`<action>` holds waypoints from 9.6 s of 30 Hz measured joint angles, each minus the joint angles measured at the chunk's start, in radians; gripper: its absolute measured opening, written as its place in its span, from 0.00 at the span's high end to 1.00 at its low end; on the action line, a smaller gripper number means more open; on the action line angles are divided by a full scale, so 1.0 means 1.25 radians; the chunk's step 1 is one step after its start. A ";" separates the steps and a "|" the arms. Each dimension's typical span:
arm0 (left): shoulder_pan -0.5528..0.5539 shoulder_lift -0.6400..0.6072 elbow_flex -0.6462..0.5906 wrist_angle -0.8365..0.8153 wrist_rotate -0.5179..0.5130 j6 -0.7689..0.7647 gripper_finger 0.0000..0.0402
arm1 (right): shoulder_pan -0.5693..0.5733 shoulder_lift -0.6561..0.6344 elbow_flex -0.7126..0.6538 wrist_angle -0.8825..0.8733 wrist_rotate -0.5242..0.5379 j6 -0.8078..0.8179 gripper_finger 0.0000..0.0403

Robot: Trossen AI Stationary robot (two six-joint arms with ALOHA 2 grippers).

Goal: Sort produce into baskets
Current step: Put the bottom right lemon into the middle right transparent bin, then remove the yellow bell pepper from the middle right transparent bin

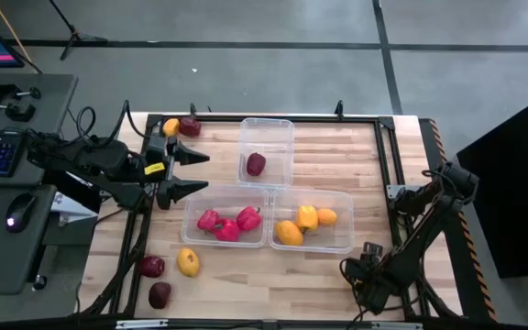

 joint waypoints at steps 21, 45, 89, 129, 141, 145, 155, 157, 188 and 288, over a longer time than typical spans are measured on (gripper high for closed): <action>0.001 0.000 0.000 0.001 -0.141 0.105 0.07 | -0.076 -0.044 0.439 -0.268 0.322 -0.001 0.54; 0.001 -0.008 0.000 -0.036 -0.131 0.104 0.07 | -0.166 -0.044 0.477 -0.250 0.433 -0.125 0.52; 0.258 0.721 0.186 0.083 0.496 0.454 0.07 | -0.201 -0.045 0.671 -0.376 0.624 -0.067 0.51; 0.347 0.017 -0.128 0.114 0.322 0.000 0.07 | 0.033 -0.141 0.002 -0.214 0.073 0.524 0.51; 0.316 0.018 -0.128 0.152 0.295 -0.031 0.07 | 0.033 -0.337 -0.232 -0.021 0.004 0.500 0.47; 0.316 0.018 -0.128 0.151 0.286 -0.044 0.07 | 0.033 -0.351 -0.235 -0.035 0.024 0.477 0.43; 0.317 0.019 -0.128 0.151 0.261 -0.050 0.07 | 0.033 -0.350 -0.235 -0.014 0.018 0.468 0.38; 0.317 0.019 -0.128 0.151 0.254 -0.050 0.07 | 0.033 -0.350 -0.235 -0.001 0.018 0.467 0.33; 0.384 0.008 -0.012 -0.136 0.330 0.143 0.07 | 0.002 -0.774 -0.234 0.027 0.825 0.568 0.05; 0.115 0.875 0.652 -0.339 0.052 1.186 0.07 | -0.560 -0.523 0.095 -0.061 0.128 0.221 0.99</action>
